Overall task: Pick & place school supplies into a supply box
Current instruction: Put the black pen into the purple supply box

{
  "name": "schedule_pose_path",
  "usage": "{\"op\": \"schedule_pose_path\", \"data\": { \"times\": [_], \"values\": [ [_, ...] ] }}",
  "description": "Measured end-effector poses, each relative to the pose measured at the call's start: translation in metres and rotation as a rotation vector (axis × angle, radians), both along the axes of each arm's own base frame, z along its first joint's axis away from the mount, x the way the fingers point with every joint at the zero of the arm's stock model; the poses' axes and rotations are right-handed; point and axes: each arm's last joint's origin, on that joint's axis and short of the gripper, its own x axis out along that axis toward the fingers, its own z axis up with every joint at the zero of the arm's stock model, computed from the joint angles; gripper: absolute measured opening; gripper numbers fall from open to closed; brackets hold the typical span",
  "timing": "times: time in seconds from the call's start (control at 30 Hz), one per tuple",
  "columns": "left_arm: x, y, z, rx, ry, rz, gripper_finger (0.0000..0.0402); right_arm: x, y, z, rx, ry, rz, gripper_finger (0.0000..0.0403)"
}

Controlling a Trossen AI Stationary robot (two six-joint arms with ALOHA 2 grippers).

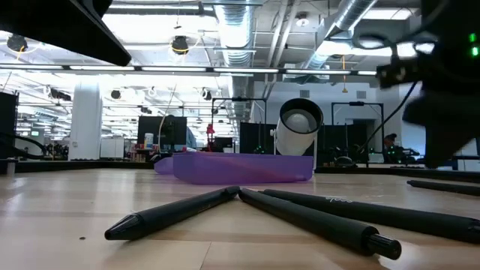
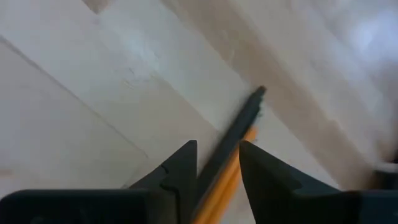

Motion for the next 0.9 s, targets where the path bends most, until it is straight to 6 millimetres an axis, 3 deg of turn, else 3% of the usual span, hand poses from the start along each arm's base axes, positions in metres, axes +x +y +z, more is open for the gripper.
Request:
{"op": "schedule_pose_path", "data": {
  "times": [0.47, 0.67, 0.9],
  "values": [
    [0.002, 0.003, 0.001, 0.030, -0.042, 0.044, 0.0000, -0.013, -0.017, -0.017, -0.049, 0.044, -0.070, 0.0204],
    [0.003, 0.003, 0.001, 0.031, -0.043, 0.046, 0.0000, -0.021, -0.027, -0.025, 0.007, -0.018, -0.028, 0.0200],
    [0.007, 0.009, 0.002, 0.039, -0.051, 0.075, 0.0000, -0.035, -0.036, -0.020, 0.086, -0.116, -0.046, 0.0174]
  ]
}}
